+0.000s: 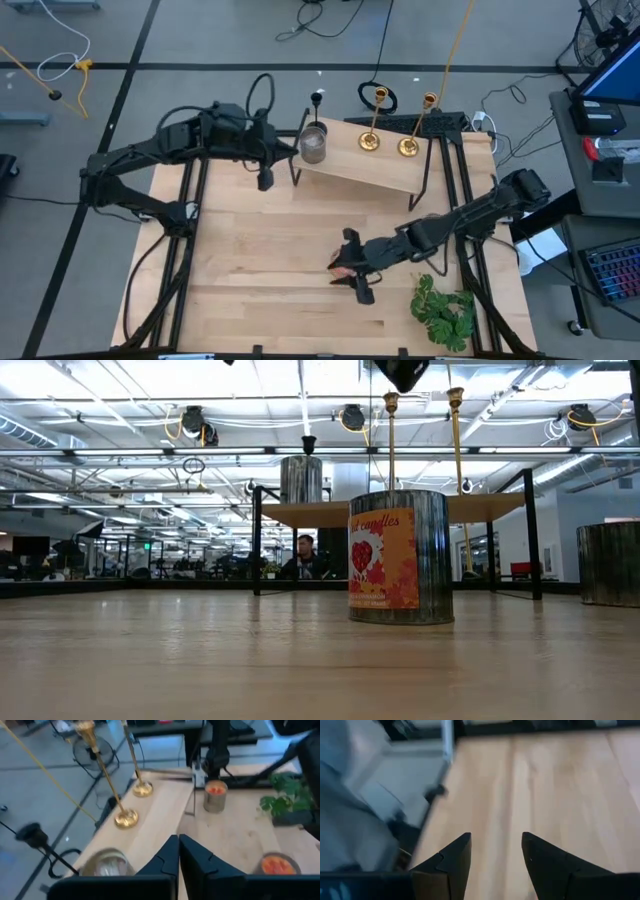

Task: Pick & Place candle stick holders
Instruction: Put the bottom orange scented candle on the shelf

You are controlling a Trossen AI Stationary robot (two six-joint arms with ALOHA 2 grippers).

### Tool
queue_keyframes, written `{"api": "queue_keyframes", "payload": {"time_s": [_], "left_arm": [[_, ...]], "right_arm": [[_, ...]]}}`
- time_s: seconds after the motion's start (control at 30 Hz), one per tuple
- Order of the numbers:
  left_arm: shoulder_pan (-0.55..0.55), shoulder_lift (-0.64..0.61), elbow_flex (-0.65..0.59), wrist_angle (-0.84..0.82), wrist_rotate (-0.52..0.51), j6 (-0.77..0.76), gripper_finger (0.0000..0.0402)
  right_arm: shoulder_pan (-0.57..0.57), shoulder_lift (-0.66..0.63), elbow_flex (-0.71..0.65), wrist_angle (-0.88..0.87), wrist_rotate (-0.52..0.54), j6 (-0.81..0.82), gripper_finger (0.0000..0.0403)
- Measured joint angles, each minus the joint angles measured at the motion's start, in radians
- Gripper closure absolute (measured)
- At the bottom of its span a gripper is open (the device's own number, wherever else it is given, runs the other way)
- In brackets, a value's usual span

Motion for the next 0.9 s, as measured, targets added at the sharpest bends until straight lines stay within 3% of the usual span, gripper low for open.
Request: {"api": "queue_keyframes", "payload": {"time_s": [0.13,0.27,0.43,0.53,0.77,0.9], "left_arm": [[-0.003,-0.002,-0.002,-0.072,-0.001,-0.001,0.0397],[-0.007,-0.004,-0.022,-0.091,-0.078,-0.001,0.0397],[-0.008,-0.003,-0.059,-0.091,-0.139,-0.002,0.0383],[-0.008,-0.003,-0.078,-0.094,-0.141,-0.002,0.0383],[-0.008,-0.003,-0.085,-0.078,-0.141,-0.003,0.0398],[-0.008,-0.003,-0.085,-0.075,-0.14,-0.003,0.0387]], "right_arm": [[0.011,0.043,0.045,-0.177,0.069,0.029,0.0232],[0.02,0.089,0.021,-0.218,-0.017,-0.024,0.0232],[0.025,0.111,-0.016,-0.204,-0.003,-0.038,0.0232],[0.025,0.111,-0.033,-0.205,0.048,-0.04,0.0232],[0.024,0.112,-0.073,-0.199,0.049,-0.045,0.0232],[0.019,0.111,-0.124,-0.147,0.053,-0.049,0.0232]]}}
